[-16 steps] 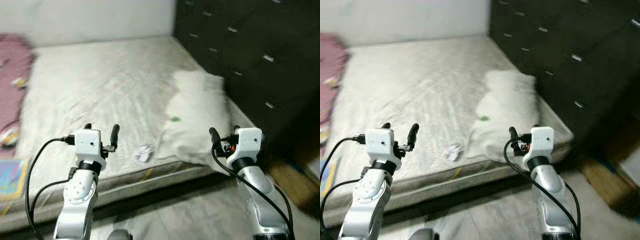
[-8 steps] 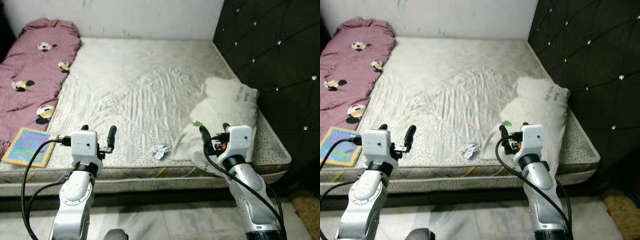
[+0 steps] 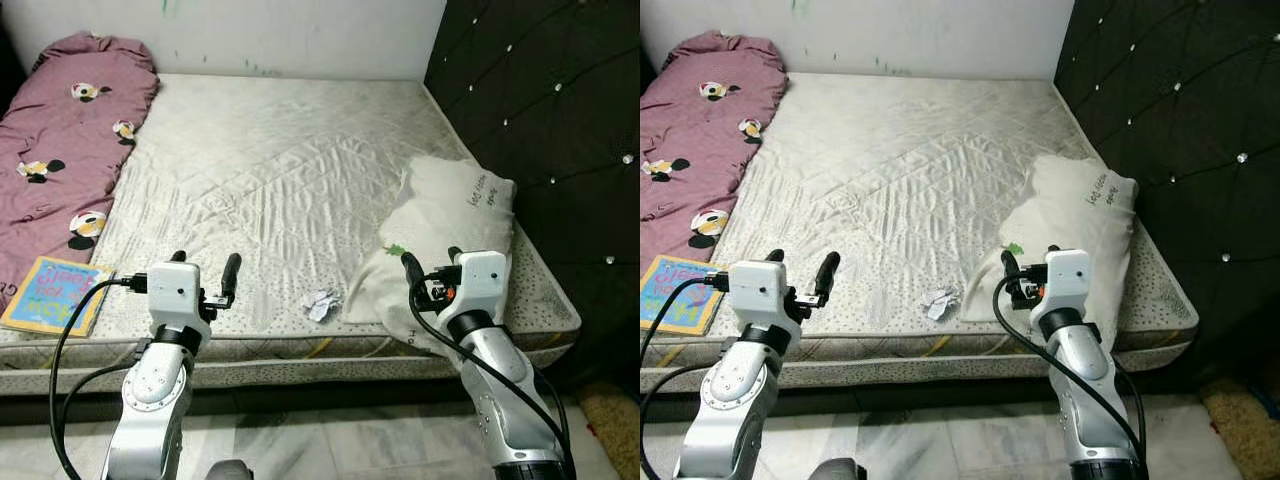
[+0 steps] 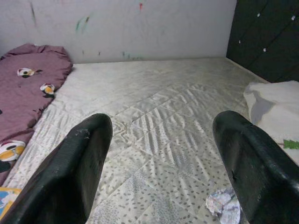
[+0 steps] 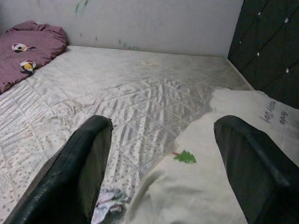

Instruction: Clean up the room

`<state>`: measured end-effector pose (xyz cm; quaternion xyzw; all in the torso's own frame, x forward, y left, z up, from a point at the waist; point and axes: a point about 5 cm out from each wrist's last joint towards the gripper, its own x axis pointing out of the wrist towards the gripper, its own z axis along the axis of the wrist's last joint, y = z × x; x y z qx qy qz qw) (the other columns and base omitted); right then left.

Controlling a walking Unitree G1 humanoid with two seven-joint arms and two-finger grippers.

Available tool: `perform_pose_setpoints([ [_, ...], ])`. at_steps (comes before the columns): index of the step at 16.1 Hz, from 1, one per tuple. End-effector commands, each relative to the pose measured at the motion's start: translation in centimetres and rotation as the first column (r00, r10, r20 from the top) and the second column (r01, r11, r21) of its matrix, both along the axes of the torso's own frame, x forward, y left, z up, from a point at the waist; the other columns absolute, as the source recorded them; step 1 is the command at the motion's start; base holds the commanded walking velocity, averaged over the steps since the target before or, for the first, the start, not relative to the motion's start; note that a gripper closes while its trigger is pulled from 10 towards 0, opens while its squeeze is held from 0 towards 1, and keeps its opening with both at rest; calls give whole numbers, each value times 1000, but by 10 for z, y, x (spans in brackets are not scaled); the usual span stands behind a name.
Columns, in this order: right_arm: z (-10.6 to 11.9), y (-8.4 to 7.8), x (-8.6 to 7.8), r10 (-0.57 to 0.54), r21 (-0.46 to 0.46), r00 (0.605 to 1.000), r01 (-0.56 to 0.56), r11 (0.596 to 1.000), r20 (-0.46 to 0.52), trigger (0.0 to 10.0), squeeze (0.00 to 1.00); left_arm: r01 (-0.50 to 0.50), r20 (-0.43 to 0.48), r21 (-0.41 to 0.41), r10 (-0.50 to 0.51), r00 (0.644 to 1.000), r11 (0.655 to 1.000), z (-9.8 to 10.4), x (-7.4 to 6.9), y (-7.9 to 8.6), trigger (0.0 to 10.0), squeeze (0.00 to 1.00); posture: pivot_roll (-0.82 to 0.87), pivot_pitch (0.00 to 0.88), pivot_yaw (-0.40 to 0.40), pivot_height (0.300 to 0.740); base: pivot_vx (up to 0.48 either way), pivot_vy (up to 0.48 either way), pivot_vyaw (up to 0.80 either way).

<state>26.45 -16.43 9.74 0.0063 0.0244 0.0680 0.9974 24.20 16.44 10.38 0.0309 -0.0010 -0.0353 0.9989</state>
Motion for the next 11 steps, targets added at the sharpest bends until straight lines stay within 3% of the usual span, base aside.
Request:
perform_pose_setpoints([
  [1, 3, -2, 1, -1, -4, 1000, 1, 1000, 8, 10000, 0, 8, 22, -4, -8, 1000, 1000, 5, 0, -1, 10000, 0, 9, 0, -95, 740, 311, 0, 0],
  [11, 2, -1, 1, 3, -2, 1000, -3, 1000, 2, 10000, 0, -17, 11, 6, 17, 1000, 1000, 4, 2, 0, 10000, 0, 6, 0, -95, 740, 268, 0, 0],
])
